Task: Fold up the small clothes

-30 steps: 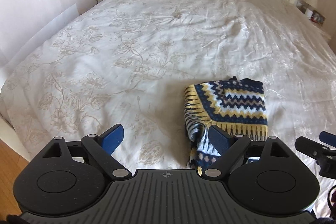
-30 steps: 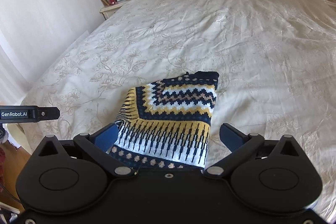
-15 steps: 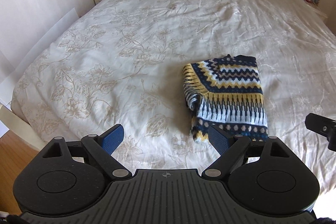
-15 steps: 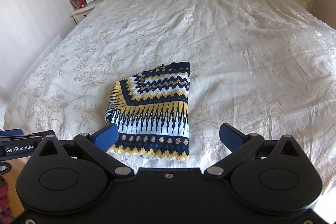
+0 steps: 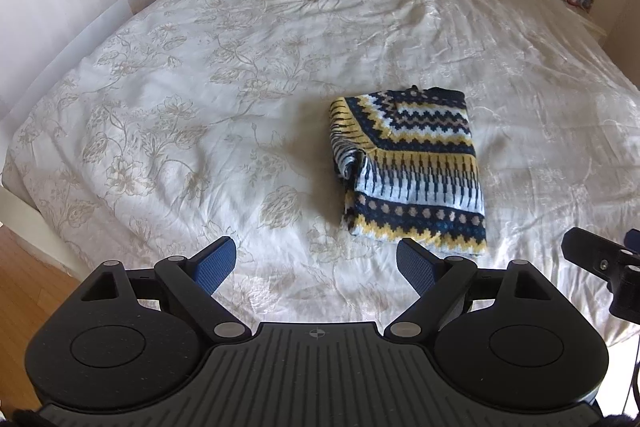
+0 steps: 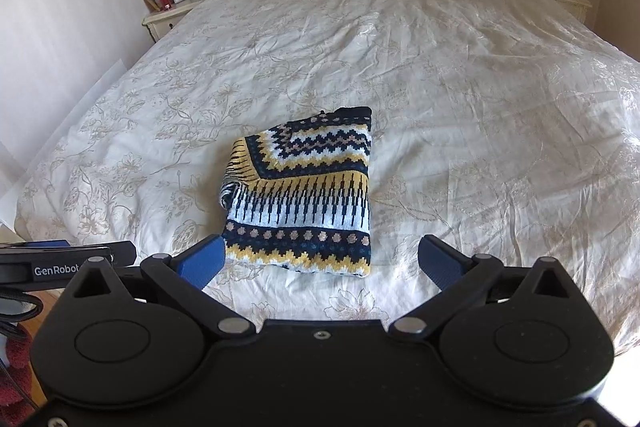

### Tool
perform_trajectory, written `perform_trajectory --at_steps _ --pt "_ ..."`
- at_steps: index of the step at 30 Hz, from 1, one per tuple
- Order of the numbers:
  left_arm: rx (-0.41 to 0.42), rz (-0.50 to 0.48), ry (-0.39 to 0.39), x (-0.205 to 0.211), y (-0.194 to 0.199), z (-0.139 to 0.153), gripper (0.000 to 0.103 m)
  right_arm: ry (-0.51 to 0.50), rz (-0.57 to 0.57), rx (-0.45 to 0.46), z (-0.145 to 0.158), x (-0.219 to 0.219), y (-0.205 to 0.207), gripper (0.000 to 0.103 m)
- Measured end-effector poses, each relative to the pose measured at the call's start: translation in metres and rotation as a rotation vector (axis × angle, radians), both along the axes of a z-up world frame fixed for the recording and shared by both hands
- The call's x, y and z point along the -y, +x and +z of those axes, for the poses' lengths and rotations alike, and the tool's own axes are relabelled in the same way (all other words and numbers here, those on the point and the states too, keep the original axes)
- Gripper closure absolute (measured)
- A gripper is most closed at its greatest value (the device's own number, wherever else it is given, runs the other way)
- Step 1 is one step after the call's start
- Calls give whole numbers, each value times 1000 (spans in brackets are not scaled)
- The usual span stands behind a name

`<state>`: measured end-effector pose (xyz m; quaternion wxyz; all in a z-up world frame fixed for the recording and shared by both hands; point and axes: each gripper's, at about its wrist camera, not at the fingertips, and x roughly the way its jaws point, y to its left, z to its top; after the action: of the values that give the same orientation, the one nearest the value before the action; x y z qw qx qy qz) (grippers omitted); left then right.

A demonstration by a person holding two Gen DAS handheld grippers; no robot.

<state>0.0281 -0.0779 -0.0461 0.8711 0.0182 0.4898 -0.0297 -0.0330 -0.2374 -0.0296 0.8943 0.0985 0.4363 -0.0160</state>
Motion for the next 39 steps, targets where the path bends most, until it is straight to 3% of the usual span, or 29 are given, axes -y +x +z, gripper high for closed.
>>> perform_trajectory --at_steps 39 --pt "-63 -7 10 1 7 -11 15 30 -13 -24 -3 -3 9 1"
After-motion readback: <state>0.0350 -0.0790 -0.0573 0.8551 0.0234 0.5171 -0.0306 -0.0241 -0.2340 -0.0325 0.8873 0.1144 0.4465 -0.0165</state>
